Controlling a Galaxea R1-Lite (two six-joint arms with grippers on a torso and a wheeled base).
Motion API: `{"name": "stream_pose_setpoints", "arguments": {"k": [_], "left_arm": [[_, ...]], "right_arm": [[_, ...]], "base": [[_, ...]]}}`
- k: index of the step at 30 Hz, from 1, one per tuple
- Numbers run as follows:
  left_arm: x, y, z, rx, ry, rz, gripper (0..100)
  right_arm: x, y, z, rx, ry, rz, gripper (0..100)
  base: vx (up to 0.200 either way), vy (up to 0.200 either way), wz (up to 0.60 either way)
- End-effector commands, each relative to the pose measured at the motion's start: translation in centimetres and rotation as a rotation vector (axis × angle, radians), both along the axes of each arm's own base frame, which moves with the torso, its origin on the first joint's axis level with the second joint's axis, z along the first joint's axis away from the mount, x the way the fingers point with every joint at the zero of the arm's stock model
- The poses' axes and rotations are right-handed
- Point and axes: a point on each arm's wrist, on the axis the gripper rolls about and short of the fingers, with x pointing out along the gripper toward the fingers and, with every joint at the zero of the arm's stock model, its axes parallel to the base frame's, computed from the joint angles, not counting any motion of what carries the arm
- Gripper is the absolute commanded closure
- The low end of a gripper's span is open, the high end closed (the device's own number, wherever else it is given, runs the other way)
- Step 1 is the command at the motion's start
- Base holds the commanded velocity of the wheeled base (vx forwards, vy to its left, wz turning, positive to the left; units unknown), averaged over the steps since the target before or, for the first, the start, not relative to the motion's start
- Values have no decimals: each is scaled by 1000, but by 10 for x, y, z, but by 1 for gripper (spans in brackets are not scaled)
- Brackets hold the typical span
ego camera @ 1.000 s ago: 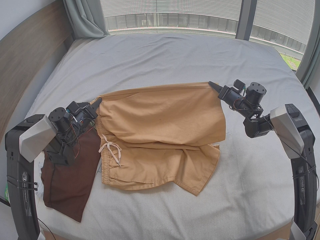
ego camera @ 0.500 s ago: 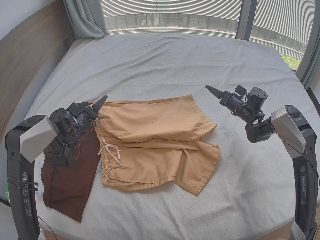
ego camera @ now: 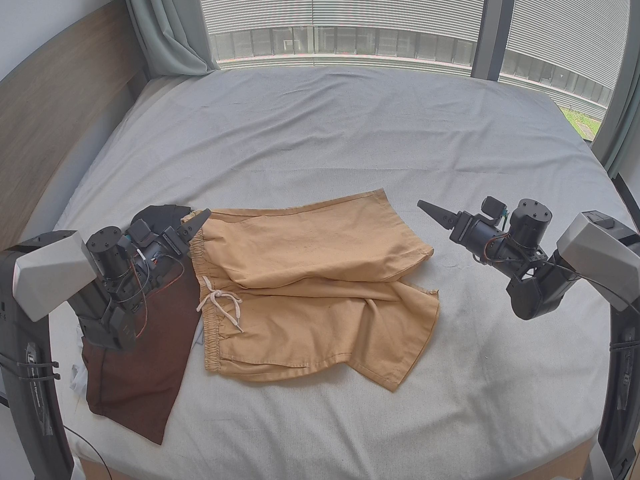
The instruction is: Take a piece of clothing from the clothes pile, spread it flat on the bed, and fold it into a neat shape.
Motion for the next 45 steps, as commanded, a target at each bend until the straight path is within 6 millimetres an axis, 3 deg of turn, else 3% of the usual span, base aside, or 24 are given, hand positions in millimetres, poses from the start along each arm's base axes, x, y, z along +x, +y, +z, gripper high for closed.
{"name": "stream_pose_setpoints", "arguments": {"k": [1,7,14,21,30,42,45], "left_arm": [[-34,2,26,27,-5,-13,0],[-80,4,36,116,17,-60,0],[-110,5,37,224,1,-131,0],[-116,5,45,230,-29,-166,0],[-115,8,30,237,25,-174,0],[-119,18,10,235,95,-229,0],[-125,17,-3,229,152,-248,0]], "right_arm": [[-37,-2,21,2,-21,10,0],[-77,-3,12,-4,11,24,0],[-113,-6,10,-13,96,43,0],[-113,-7,7,-12,109,37,0],[-111,-11,5,-14,117,24,0],[-104,-10,-20,-26,184,21,0],[-103,-10,-30,-29,217,9,0]], "base": [[0,0,0],[0,0,0],[0,0,0],[0,0,0],[0,0,0],[0,0,0],[0,0,0]]}}
